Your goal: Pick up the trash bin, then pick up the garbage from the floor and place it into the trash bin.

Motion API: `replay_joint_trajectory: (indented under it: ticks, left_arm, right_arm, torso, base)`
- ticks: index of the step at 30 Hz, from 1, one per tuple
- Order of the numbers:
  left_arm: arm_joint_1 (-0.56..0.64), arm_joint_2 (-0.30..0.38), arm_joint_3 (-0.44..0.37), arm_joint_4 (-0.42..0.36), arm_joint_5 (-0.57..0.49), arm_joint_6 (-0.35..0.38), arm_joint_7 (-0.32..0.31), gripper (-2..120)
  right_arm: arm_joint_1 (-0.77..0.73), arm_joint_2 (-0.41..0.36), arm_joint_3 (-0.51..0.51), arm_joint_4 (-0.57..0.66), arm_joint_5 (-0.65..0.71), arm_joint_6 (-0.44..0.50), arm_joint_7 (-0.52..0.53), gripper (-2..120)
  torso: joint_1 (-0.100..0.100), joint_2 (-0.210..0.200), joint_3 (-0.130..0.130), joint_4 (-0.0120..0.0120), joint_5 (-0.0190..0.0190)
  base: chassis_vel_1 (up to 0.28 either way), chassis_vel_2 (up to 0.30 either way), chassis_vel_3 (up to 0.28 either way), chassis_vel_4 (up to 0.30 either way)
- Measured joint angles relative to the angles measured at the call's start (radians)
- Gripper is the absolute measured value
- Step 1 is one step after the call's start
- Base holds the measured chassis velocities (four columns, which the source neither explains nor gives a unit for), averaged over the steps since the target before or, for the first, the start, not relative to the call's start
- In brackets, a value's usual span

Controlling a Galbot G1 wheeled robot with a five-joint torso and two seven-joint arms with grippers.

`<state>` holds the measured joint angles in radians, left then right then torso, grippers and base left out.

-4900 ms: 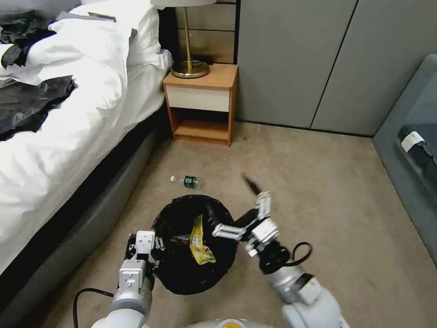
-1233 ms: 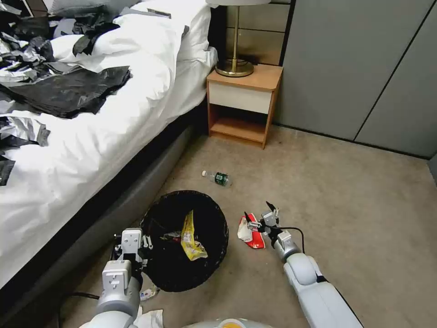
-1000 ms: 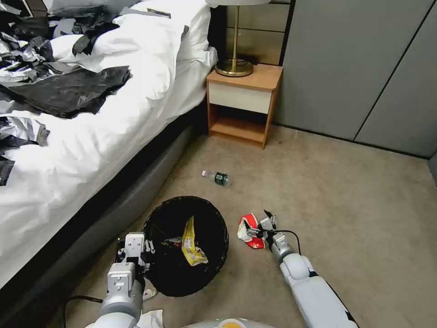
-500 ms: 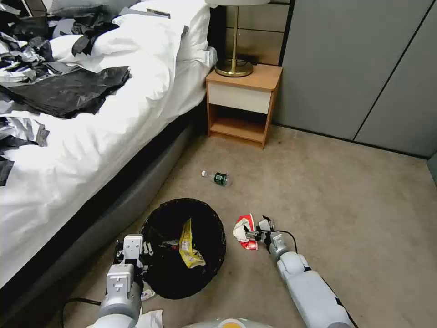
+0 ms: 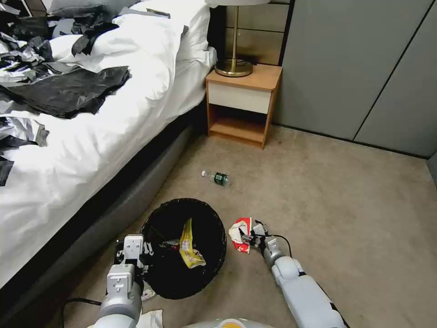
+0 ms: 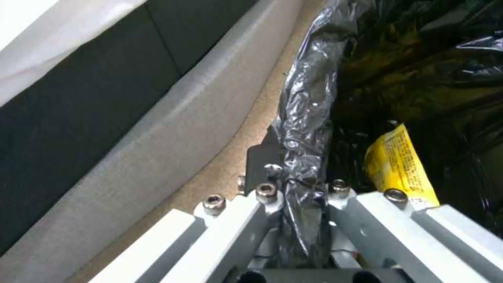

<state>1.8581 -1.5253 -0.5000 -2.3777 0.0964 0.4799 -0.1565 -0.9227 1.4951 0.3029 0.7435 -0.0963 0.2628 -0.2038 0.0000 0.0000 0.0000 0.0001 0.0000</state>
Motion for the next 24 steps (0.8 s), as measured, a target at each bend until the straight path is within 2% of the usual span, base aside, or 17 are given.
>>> replay_joint_trajectory:
  ticks: [1,2,5,6,9,11,13,14,18,24]
  left_arm:
    - [0.000,0.001,0.000,-0.002,0.000,0.000,0.000,0]
    - [0.000,0.001,0.000,-0.002,0.000,0.000,0.000,0]
    - [0.000,0.004,0.003,-0.003,0.000,-0.001,-0.001,0]
    - [0.000,0.004,0.003,-0.003,0.000,-0.001,-0.001,0]
    - [-0.001,0.006,0.007,-0.005,0.000,-0.001,-0.001,0]
    - [-0.002,0.006,0.009,-0.006,0.000,-0.001,-0.001,0]
    - [-0.003,0.007,0.013,-0.007,0.000,-0.001,-0.001,0]
    - [-0.003,0.007,0.013,-0.007,0.000,-0.001,-0.001,0]
    - [-0.004,0.009,0.014,-0.008,0.000,-0.002,-0.001,0]
    - [-0.006,0.010,0.016,-0.008,-0.001,-0.003,-0.002,0]
  right_arm:
    - [-0.003,0.000,0.000,0.002,-0.002,0.000,0.001,61]
    - [-0.003,0.000,0.000,0.002,-0.002,0.000,0.001,61]
    - [-0.012,-0.001,0.000,0.010,-0.007,0.000,0.006,46]
    - [-0.012,-0.001,0.000,0.010,-0.007,0.000,0.006,46]
    - [-0.019,-0.006,0.000,0.022,-0.010,0.000,0.010,32]
    - [-0.021,-0.008,0.000,0.025,-0.010,-0.001,0.012,28]
    - [-0.023,-0.013,0.000,0.033,-0.010,-0.002,0.014,18]
    - [-0.023,-0.013,0.000,0.033,-0.010,-0.002,0.014,18]
    - [-0.026,-0.020,-0.001,0.044,-0.008,-0.003,0.016,0]
    - [-0.031,-0.020,-0.001,0.050,-0.006,-0.004,0.021,0]
  torso:
    - [0.000,0.000,0.000,0.0000,0.0001]
    - [0.000,0.000,0.000,0.0000,0.0001]
    - [0.000,0.000,0.000,0.0001,0.0002]
    - [0.000,0.000,0.000,0.0001,0.0002]
    - [0.000,0.000,0.000,0.0001,0.0001]
    - [0.000,0.000,0.000,0.0000,0.0000]
    - [0.000,0.000,0.000,-0.0001,0.0000]
    - [0.000,0.000,0.000,-0.0001,0.0000]
    - [0.000,0.000,0.000,-0.0001,-0.0001]
    - [0.000,0.000,0.000,-0.0001,-0.0001]
  base:
    - [0.000,0.000,0.000,0.000]
    - [0.000,0.000,0.000,0.000]
    - [0.000,0.000,0.000,0.000]
    - [0.000,0.000,0.000,0.000]
    - [0.000,0.000,0.000,0.000]
    - [0.000,0.000,0.000,0.000]
    - [0.000,0.000,0.000,0.000]
    - [0.000,0.000,0.000,0.000]
    - [0.000,0.000,0.000,0.000]
    - [0.000,0.000,0.000,0.000]
